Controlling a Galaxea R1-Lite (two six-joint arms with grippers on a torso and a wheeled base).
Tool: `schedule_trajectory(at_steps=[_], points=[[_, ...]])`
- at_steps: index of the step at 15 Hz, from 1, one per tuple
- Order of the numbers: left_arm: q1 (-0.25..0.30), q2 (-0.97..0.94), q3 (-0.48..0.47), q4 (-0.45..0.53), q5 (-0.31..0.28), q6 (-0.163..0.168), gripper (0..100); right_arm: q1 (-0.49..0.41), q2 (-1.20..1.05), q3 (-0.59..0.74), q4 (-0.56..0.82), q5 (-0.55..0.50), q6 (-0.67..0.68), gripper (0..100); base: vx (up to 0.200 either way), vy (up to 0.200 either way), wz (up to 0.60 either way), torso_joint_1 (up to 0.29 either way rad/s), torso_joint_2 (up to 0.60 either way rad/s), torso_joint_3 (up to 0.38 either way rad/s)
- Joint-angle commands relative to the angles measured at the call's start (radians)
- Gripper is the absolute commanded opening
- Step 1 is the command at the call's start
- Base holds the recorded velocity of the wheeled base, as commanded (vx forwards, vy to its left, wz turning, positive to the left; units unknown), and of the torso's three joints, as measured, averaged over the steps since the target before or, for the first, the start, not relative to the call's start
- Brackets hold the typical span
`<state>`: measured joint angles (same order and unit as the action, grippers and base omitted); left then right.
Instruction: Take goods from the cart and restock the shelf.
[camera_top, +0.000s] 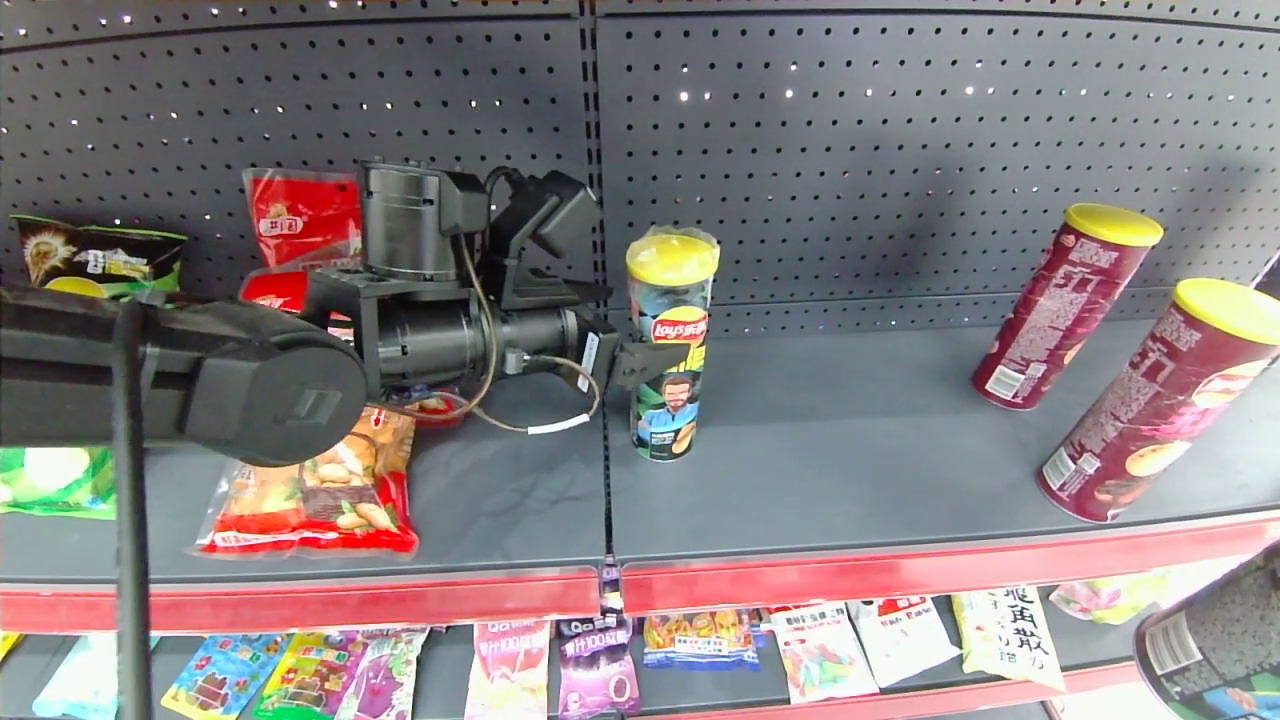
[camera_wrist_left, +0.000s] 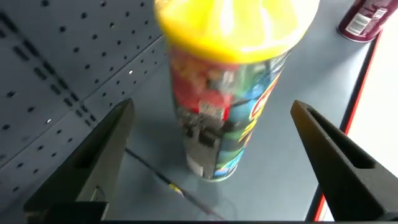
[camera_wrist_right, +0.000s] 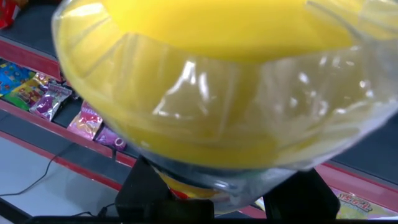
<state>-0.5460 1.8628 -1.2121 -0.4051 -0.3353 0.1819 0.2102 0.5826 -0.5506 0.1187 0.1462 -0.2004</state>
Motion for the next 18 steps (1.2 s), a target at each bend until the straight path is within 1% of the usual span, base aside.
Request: schedule_trajectory(at_steps=[1, 6, 10, 14, 15, 18], points=[[-0.012, 0.03, -0.03, 0.0, 0.001, -0.001, 100, -0.006, 0.0, 0.0, -0.001, 0.0, -0.001, 0, 0.0, 0.0, 0.0, 0.0, 0.0, 0.0], [-0.019, 0.084, -0.089, 0.002, 0.001, -0.001, 100, -0.008, 0.0, 0.0, -0.001, 0.0, 0.001, 0, 0.0, 0.0, 0.0, 0.0, 0.0, 0.0], [-0.019, 0.128, -0.156, 0.002, 0.001, -0.001, 100, -0.008, 0.0, 0.0, -0.001, 0.0, 0.009, 0, 0.0, 0.0, 0.0, 0.0, 0.0, 0.0], [-0.019, 0.142, -0.168, 0.002, -0.01, -0.001, 100, -0.008, 0.0, 0.001, -0.001, 0.0, 0.01, 0, 0.0, 0.0, 0.0, 0.0, 0.0, 0.0], [-0.019, 0.142, -0.17, 0.002, -0.014, -0.001, 0, -0.008, 0.002, 0.001, -0.001, 0.0, 0.01, 0, 0.0, 0.0, 0.0, 0.0, 0.0, 0.0], [-0.019, 0.142, -0.167, 0.002, -0.022, -0.001, 0, -0.008, 0.005, 0.001, -0.001, -0.002, 0.01, 0, 0.0, 0.0, 0.0, 0.0, 0.0, 0.0]])
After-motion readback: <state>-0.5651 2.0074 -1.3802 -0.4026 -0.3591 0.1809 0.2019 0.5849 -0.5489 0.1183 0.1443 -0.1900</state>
